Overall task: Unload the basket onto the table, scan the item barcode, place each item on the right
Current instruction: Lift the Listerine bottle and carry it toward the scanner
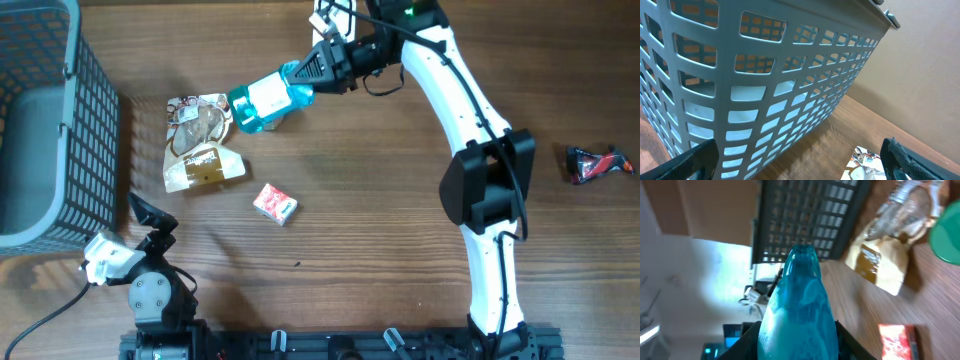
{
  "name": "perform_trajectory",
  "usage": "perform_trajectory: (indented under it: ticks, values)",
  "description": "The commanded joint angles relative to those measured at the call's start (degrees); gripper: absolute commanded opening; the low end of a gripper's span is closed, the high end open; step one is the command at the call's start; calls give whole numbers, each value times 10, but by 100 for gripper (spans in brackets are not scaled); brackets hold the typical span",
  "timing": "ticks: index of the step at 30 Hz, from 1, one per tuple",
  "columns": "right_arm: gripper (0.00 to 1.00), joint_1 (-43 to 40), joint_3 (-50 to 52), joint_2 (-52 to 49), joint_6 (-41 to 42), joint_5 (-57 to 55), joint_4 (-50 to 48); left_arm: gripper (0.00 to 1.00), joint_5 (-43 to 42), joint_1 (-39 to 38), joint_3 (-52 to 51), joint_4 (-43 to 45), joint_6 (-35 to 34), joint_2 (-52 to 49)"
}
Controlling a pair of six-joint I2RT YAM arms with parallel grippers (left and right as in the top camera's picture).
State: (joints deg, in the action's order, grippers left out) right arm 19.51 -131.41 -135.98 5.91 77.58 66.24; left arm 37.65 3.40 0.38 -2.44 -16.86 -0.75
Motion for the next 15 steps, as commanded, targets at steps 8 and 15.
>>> perform_trajectory:
  ticks: [8,15]
  values:
    - [9,0,-12,-5,-12,72,-17,100,4,2,0,-4,1,4]
    - [9,1,-14,-4,93,-314,-119,100,4,2,0,-4,1,4]
